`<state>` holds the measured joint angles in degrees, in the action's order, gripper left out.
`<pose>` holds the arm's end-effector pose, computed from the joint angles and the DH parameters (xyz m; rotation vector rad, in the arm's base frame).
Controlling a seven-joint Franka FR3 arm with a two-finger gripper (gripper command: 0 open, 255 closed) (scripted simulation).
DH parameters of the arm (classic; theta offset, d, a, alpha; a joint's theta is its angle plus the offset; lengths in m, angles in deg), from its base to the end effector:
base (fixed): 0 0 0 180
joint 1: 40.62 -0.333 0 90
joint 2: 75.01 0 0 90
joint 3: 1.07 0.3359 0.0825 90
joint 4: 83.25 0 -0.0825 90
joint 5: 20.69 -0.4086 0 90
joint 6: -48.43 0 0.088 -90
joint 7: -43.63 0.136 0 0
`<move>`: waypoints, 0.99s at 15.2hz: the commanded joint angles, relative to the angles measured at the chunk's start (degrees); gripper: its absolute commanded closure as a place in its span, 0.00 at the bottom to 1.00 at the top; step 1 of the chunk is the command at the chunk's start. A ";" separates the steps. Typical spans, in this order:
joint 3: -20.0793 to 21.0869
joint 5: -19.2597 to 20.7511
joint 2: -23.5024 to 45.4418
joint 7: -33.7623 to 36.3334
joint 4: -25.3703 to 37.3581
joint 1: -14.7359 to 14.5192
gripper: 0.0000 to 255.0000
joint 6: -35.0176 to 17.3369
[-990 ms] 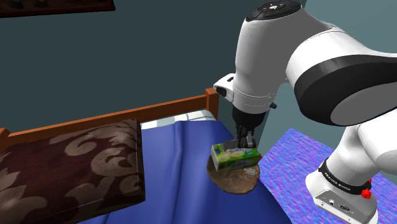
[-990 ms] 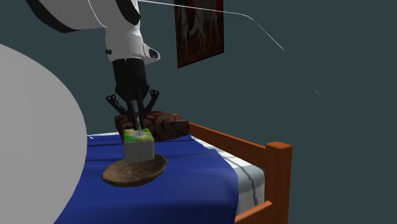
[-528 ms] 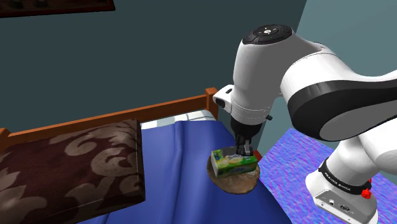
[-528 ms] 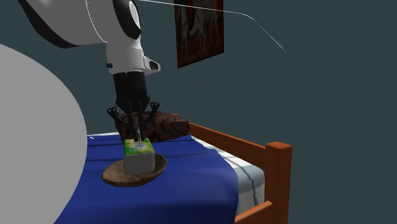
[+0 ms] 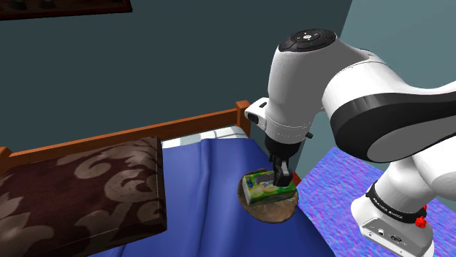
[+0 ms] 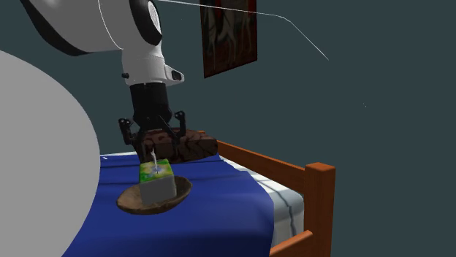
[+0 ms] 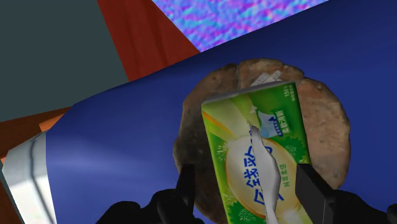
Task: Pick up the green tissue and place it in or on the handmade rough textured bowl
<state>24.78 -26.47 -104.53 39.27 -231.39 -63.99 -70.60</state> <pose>0.2600 0.3000 0.3873 2.7551 1.2116 0.0258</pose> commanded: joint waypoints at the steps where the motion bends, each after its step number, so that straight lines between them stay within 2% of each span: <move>1: 0.00 0.00 -0.01 0.00 0.00 0.00 0.00 0.00; 4: 0.00 0.00 -0.01 0.00 0.00 0.00 0.00 0.00; 8: -1.04 -0.03 -2.38 -0.35 5.74 -0.34 0.00 8.04; 15: -1.04 -0.03 -2.38 -0.35 5.74 -0.35 0.00 8.04</move>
<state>23.74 -26.50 -106.91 38.92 -225.66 -64.33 -62.59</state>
